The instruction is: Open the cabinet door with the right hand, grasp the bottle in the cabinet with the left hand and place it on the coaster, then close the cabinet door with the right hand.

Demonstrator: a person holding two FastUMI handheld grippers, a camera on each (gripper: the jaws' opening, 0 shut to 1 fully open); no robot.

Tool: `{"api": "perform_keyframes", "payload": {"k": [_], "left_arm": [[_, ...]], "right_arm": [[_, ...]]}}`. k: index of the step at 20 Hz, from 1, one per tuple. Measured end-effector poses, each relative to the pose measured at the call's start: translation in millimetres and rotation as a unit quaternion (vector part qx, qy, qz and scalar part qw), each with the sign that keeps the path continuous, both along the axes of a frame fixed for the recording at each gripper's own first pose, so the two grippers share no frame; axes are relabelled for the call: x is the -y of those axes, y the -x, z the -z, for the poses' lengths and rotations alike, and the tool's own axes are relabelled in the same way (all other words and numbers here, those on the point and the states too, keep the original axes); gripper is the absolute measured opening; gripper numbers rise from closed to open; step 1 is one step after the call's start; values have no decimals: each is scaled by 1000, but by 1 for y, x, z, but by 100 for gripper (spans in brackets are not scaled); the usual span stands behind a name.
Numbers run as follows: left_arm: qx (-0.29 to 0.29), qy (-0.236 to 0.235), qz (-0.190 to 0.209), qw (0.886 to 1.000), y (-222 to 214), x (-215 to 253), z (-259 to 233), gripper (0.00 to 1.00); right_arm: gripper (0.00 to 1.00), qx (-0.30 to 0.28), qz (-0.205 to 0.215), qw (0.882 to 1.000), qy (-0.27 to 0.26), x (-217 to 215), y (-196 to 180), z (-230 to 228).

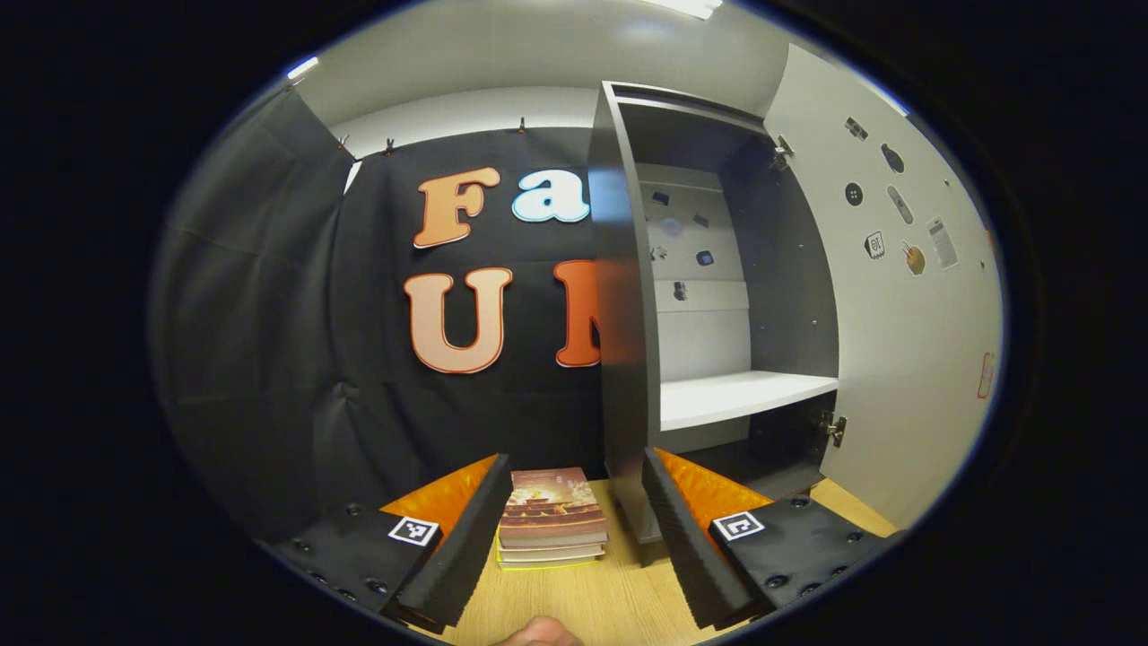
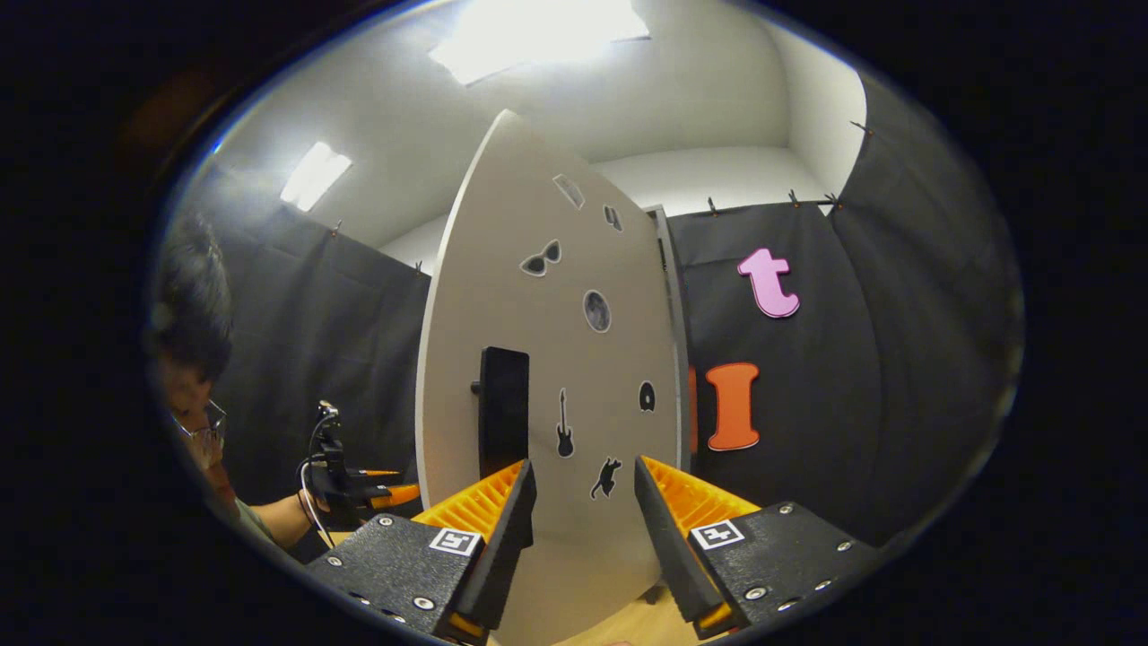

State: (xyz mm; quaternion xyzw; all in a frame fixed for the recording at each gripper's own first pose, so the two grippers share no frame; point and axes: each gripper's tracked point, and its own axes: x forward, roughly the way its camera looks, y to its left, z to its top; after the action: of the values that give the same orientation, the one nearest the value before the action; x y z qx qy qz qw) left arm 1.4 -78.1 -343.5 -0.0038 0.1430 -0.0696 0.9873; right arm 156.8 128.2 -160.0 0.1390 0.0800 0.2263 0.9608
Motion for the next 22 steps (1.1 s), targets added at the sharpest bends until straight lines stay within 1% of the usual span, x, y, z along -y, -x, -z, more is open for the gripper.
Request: {"api": "perform_keyframes", "payload": {"k": [2, 4, 5, 6, 7, 11, 14, 17, 20, 22], "left_arm": [[9, -2, -5, 1000, 0, -9, -8, 95], [17, -3, -7, 1000, 0, -16, -14, 96], [20, -5, -8, 1000, 1, -19, -15, 96], [23, -5, -9, 1000, 0, -23, -16, 94], [25, -4, -11, 1000, 0, -27, -18, 95], [24, 5, -19, 1000, -1, -40, -20, 96], [28, 4, -22, 999, -2, -48, -25, 94], [34, 1, -25, 999, -2, -56, -29, 96], [40, -1, -29, 999, 1, -63, -31, 95], [42, -1, -34, 999, 3, -71, -34, 95]], "right_arm": [[70, 1, -16, 1000, -6, -13, -4, 1], [71, 1, -38, 999, -26, -25, -8, 1], [71, 0, -43, 999, -30, -29, -9, 0], [71, -1, -44, 999, -32, -32, -11, 0], [71, 0, -46, 998, -36, -35, -11, -2], [71, 5, -73, 997, -35, -50, -18, -3], [71, 3, -94, 995, -35, -66, -26, -1], [71, 8, -92, 996, -21, -76, -37, -2], [72, 6, -83, 996, -11, -80, -48, -3], [72, -3, -86, 996, -15, -84, -55, 0]]}}
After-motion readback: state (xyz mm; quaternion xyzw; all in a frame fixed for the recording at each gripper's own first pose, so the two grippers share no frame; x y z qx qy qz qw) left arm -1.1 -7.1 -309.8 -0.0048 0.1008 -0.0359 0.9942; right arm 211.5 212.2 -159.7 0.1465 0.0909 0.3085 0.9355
